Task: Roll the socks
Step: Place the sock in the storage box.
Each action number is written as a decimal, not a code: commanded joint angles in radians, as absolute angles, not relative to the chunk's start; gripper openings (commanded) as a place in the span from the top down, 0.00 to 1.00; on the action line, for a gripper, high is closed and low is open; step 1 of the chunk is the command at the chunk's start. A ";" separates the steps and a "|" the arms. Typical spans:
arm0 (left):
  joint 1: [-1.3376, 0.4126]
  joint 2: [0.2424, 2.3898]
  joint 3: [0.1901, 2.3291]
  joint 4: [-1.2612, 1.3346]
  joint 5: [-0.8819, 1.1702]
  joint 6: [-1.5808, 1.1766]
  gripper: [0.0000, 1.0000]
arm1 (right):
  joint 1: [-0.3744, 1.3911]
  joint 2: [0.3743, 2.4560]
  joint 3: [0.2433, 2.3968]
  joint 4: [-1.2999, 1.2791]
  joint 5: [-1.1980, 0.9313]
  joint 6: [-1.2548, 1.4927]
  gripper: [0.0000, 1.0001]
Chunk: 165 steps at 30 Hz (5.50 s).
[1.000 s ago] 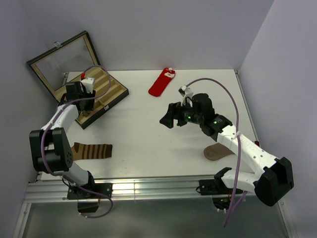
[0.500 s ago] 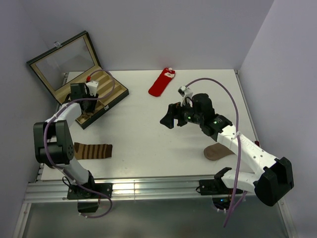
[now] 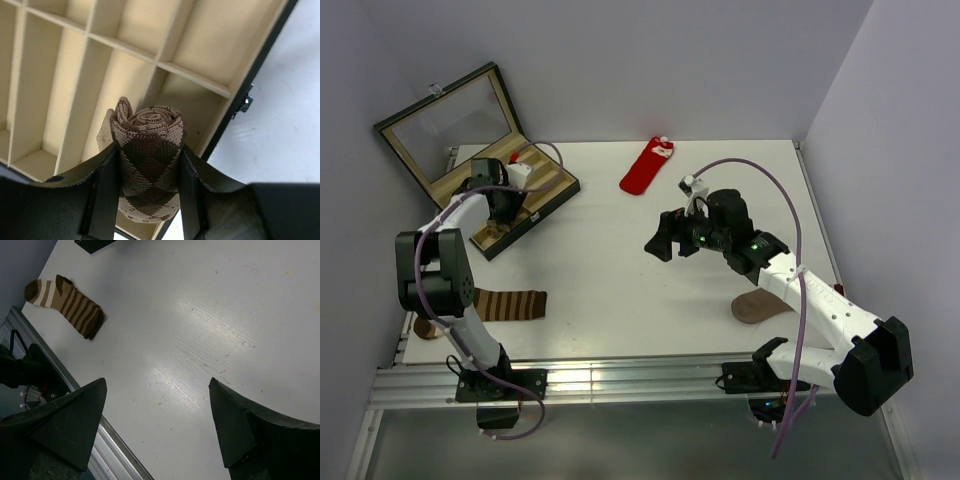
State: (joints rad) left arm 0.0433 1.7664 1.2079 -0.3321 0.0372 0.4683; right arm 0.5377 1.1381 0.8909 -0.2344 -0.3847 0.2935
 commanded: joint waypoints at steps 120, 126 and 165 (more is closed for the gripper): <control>0.060 1.910 1.367 -0.654 0.252 0.494 0.78 | 0.529 1.212 0.928 -0.276 -0.405 0.304 0.16; 0.060 1.899 1.358 -0.641 0.242 0.488 0.78 | 0.529 1.210 0.928 -0.270 -0.414 0.305 0.16; 0.048 1.884 1.324 -0.650 0.282 0.503 0.79 | 0.529 1.198 0.891 -0.252 -0.394 0.308 0.16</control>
State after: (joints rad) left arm 0.0853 1.8614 1.3571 -0.5369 0.1421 0.5144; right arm 0.5358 1.2236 0.9016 -0.2832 -0.4042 0.3077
